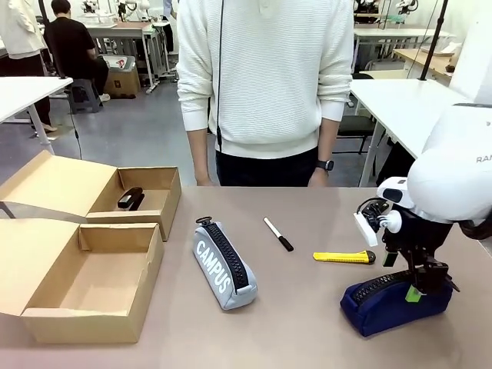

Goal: Place items inside the box.
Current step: Pick up a Pencil pouch or Stapler and place it inside the Mailer Box closest to the robot.

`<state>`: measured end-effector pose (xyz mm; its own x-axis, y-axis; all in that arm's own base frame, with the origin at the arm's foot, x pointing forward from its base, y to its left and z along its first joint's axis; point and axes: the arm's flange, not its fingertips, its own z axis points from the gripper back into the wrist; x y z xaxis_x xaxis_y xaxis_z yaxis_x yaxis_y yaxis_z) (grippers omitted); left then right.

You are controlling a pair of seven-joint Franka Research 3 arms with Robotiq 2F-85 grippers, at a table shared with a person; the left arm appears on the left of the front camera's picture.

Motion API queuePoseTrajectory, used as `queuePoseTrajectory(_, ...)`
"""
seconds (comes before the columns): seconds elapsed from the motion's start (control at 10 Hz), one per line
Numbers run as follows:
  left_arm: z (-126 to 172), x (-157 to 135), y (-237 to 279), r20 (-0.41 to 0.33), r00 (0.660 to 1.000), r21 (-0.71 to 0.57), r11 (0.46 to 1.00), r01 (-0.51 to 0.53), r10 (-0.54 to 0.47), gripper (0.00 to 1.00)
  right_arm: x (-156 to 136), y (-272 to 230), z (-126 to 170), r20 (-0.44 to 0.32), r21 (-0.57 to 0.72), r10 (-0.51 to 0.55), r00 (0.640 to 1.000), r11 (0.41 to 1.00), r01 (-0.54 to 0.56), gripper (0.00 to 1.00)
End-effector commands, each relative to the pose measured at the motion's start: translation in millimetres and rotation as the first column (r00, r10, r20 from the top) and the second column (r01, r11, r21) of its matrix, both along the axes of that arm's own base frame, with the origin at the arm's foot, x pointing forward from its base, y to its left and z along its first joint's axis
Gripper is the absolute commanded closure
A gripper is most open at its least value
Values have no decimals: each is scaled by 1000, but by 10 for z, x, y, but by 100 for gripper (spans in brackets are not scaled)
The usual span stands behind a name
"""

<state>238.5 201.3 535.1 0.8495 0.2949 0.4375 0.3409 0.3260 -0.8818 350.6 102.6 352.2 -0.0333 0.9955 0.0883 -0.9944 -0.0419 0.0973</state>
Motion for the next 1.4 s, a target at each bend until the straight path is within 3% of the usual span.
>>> queuePoseTrajectory(0.0, 8, -17, 10, 25, 1000, 4, 1000, 12, -12, 0, -264, -68, -145, -7, 11, 22, 1000, 1000, -22, 52)
queuePoseTrajectory(0.1, 8, -17, 10, 25, 1000, 4, 1000, 12, -12, 0, -264, -85, -152, -8, 9, 16, 1000, 1000, -16, 58)
queuePoseTrajectory(0.2, 8, -17, 10, 25, 1000, 4, 1000, 12, -12, 0, -283, -97, -152, -15, 16, 27, 1000, 1000, -26, 100)
queuePoseTrajectory(0.4, 8, -17, 10, 25, 1000, 4, 1000, 12, -12, 0, -277, -114, -158, -11, -8, 20, 1000, 1000, -20, 100)
queuePoseTrajectory(0.5, 8, -17, 10, 25, 1000, 4, 1000, 12, -12, 0, -283, -120, -162, -19, -13, 31, 999, 999, -32, 85)
queuePoseTrajectory(0.7, 8, -17, 10, 25, 1000, 4, 1000, 12, -12, 0, -277, -103, -161, -28, -25, 24, 999, 999, -25, 100)
queuePoseTrajectory(1.0, 8, -17, 10, 25, 1000, 4, 1000, 12, -12, 0, -299, -69, -98, -35, -41, 5, 999, 999, -7, 100)
queuePoseTrajectory(1.3, 8, -17, 10, 25, 1000, 4, 1000, 12, -12, 0, -458, -19, 246, -55, -73, -160, 986, 985, 156, 100)
